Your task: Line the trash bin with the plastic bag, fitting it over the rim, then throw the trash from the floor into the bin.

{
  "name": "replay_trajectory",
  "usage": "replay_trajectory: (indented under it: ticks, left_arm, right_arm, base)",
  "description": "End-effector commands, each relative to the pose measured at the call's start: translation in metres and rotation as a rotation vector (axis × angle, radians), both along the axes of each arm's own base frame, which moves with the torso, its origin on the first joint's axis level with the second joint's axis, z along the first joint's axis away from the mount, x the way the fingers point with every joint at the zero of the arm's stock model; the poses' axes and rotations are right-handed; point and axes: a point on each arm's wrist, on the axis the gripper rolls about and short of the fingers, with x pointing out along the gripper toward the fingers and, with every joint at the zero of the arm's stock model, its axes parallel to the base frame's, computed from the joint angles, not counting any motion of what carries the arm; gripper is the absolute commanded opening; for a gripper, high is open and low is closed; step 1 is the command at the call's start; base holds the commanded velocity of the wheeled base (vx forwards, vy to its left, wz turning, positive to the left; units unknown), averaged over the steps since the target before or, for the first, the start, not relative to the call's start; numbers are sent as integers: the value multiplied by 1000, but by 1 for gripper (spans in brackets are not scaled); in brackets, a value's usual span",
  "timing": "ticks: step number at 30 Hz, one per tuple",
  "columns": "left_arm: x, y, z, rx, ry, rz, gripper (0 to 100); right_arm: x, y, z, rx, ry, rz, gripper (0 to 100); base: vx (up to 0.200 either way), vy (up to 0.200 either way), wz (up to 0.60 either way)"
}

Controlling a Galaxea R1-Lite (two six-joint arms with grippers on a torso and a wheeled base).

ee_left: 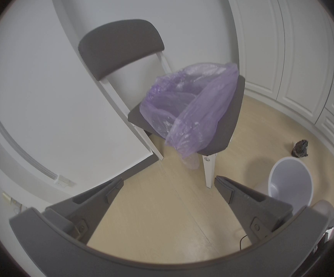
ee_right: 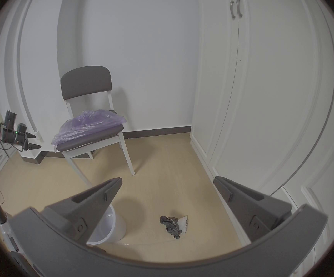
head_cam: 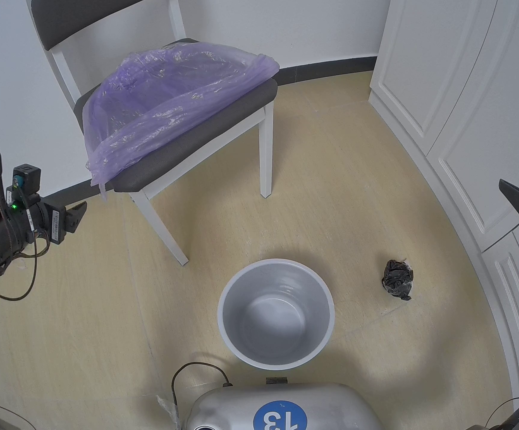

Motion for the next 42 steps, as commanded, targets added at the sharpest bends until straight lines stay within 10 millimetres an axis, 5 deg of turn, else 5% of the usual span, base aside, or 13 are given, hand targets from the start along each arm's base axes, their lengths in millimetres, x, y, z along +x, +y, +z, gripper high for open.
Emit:
replay_trajectory:
  ticks: [1, 14, 30, 42]
  left_arm:
    - [27, -2, -13, 2, 52, -4, 100]
    - [69, -15, 1, 0, -36, -34, 100]
    - [66, -22, 5, -1, -59, -55, 100]
    - [87, -15, 8, -1, -91, -23, 100]
  right_arm:
    - [2, 0, 2, 1, -7, -1, 100]
    - [4, 0, 6, 10, -63, -2, 100]
    - [-1, 0, 9, 14, -86, -2, 100]
    - [1, -1, 12, 21, -91, -7, 100]
  base:
    - [0, 0, 0]
    - [0, 0, 0]
    - [0, 0, 0]
    - [0, 0, 0]
